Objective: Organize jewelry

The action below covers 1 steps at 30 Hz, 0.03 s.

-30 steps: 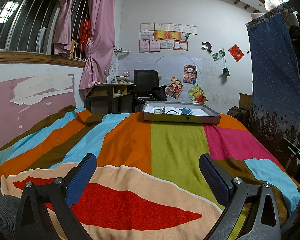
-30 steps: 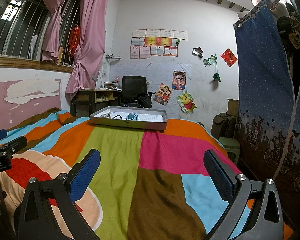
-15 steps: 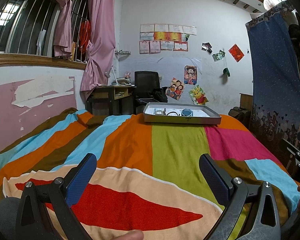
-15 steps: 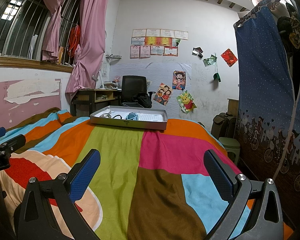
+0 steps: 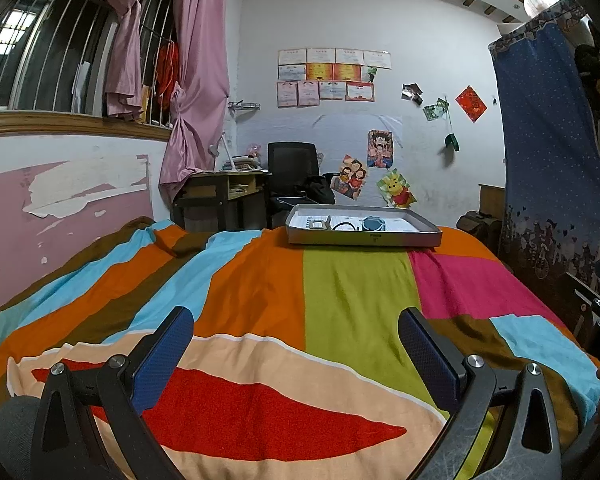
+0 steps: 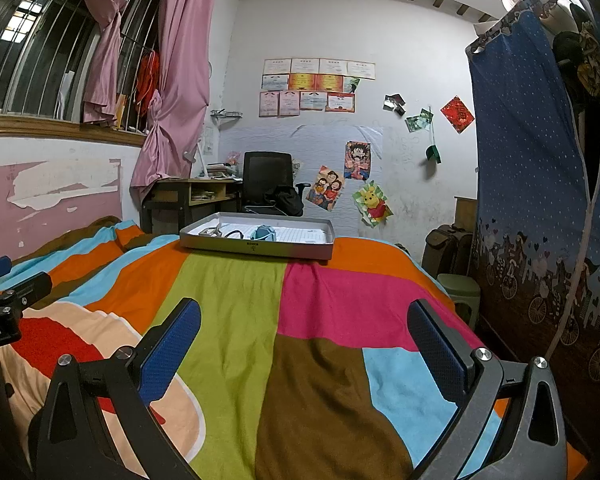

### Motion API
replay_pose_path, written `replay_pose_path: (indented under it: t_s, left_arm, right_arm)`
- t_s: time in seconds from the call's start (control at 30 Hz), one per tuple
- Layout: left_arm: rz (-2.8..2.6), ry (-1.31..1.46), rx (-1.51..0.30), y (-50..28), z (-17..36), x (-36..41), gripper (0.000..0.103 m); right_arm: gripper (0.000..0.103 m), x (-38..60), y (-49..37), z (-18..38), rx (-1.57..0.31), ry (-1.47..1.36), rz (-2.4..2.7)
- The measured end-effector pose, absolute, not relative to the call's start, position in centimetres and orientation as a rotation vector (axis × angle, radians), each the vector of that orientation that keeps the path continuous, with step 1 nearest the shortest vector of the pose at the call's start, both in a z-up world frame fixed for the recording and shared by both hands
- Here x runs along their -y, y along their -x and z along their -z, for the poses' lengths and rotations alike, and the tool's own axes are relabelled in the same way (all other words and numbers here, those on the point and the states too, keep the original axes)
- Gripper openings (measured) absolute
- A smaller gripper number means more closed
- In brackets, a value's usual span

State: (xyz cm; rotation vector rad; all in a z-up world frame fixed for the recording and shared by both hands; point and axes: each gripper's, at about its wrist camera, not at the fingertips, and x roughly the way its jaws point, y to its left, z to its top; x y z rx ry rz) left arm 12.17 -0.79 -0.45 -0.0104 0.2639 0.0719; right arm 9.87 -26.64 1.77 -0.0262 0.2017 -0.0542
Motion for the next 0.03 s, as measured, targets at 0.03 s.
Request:
replay_pose_path:
  t_s: [0.03]
  left_arm:
    - [-0.073,0.010,-0.262,-12.00,0.50,1.04,0.103]
  right_arm:
    - [0.101,26.62,-9.89,-1.75,-0.202,0.026,0.054]
